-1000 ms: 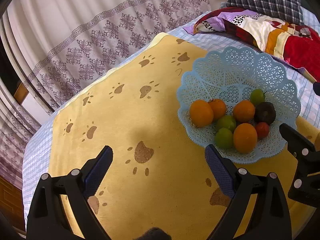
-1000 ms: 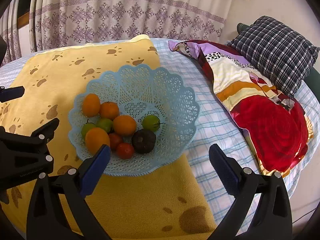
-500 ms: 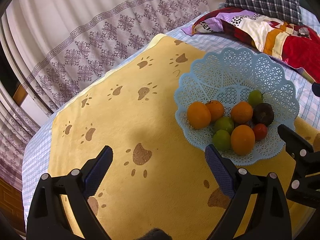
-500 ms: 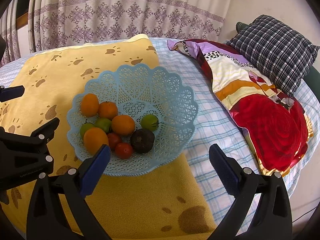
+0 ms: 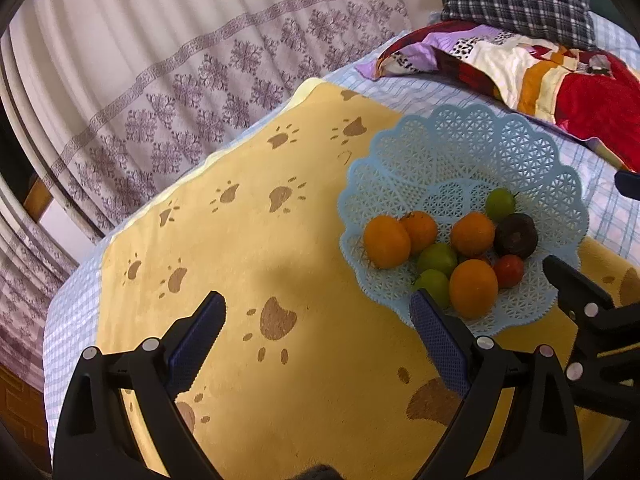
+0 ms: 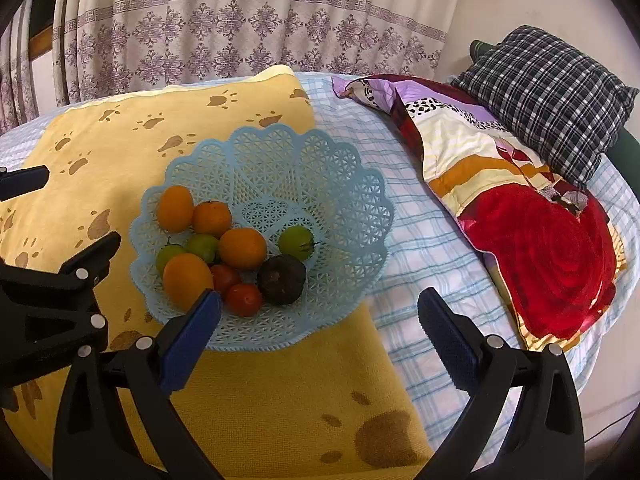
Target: Organize fruits
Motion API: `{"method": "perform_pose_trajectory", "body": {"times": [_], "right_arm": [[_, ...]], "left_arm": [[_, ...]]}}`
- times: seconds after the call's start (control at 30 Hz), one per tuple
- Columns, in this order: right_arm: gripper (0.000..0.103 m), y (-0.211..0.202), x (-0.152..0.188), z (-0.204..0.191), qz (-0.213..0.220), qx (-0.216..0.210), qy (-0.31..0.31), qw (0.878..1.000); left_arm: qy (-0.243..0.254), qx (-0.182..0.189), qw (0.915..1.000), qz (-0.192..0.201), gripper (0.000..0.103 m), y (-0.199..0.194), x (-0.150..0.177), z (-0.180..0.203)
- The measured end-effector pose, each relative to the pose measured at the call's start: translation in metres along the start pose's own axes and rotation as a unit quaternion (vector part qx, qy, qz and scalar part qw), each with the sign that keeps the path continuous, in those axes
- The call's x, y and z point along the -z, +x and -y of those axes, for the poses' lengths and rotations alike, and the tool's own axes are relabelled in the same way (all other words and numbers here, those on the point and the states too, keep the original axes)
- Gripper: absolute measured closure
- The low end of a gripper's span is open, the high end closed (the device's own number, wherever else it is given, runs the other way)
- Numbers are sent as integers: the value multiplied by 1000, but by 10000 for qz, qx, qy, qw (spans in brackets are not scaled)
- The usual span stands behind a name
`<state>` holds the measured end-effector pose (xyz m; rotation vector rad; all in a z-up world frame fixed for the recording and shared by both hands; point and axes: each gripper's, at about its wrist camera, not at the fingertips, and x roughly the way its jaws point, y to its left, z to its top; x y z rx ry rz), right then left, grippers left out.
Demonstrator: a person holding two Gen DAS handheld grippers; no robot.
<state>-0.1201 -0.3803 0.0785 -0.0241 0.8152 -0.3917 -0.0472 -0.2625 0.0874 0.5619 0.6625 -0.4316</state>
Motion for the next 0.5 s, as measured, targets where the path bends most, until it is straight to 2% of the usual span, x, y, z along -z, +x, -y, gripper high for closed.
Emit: {"method": "perform_pose_trajectory", "body": {"times": [0.17,0.5], "right_arm": [[3,-1,-1,1,5,12,38,10000],[3,-1,-1,1,-15,7,55,10000]], "left_arm": [[6,-35,10000,52,11,-3,-1,1],[-193,-60,9998,-89,11,0,0,-6]]}}
